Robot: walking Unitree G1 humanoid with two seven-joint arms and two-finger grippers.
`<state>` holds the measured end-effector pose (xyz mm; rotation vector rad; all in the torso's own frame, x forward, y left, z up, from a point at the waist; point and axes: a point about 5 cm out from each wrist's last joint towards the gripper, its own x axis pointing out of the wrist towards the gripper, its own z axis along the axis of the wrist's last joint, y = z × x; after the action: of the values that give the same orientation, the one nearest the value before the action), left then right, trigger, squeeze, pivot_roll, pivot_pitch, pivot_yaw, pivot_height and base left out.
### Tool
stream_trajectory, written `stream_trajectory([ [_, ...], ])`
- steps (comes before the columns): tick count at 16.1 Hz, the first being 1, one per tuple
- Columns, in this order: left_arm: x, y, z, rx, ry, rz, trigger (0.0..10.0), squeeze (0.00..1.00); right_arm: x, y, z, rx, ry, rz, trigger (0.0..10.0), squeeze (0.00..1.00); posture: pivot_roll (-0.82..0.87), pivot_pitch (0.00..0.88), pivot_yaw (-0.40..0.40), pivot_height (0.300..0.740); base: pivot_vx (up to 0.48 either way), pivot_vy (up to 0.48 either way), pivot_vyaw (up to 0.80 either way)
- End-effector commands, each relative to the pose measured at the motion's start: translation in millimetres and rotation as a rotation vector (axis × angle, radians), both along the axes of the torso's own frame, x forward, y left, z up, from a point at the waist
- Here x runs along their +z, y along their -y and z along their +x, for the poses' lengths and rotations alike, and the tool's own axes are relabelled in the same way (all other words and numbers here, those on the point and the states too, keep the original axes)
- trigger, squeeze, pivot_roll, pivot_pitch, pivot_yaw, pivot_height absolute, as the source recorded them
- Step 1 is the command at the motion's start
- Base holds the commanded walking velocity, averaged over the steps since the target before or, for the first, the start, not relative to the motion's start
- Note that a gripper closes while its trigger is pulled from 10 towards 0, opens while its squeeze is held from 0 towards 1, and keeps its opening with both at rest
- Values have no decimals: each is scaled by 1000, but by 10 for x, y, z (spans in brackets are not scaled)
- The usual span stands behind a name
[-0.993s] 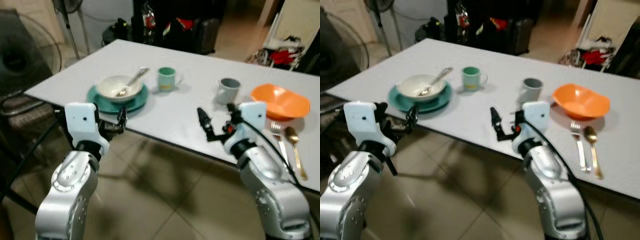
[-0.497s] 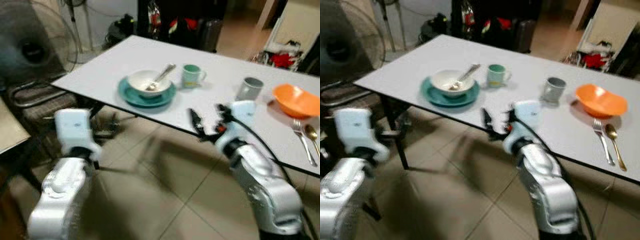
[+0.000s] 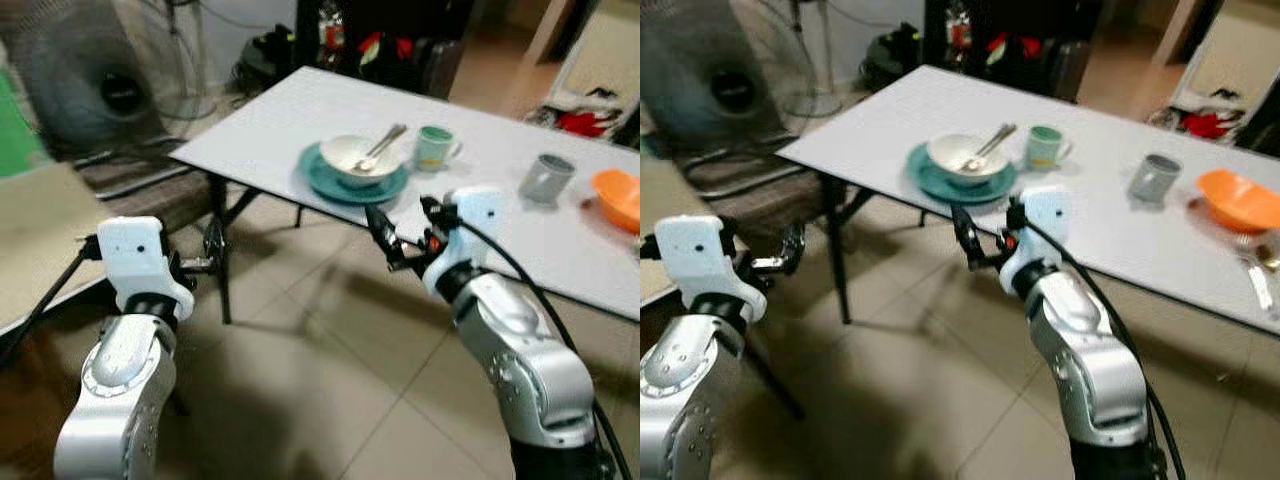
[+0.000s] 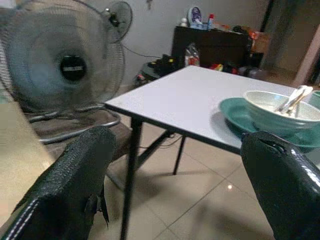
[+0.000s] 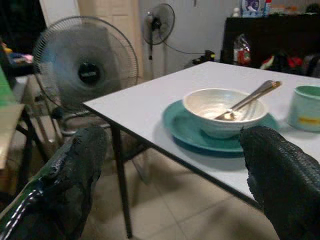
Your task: Setting the table
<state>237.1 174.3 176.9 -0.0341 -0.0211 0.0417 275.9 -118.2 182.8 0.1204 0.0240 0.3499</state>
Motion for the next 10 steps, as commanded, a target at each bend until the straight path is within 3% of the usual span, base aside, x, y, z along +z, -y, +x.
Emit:
stream_trajectory([
  [1,29,19,-26,-5,4,5,10000,0,-37,48,11,-29,-22,11,10000,0,-51,0,-32,740,0,0,0],
  [4,30,-24,-49,2,13,66,10000,0,-60,13,-45,24,13,-64,10000,0,-43,0,-26,740,0,0,0],
  [6,40,-28,-58,2,18,75,10000,0,-68,-6,-61,44,10,-63,10000,0,-42,0,-25,740,0,0,738],
  [7,73,-17,-70,-13,27,94,10000,0,-88,-72,-94,104,4,-53,10000,0,-35,0,-16,740,255,0,800],
  [10,81,-8,-64,-36,23,117,10000,0,-136,-90,-117,122,-7,-24,10000,0,-41,0,11,740,256,0,800],
])
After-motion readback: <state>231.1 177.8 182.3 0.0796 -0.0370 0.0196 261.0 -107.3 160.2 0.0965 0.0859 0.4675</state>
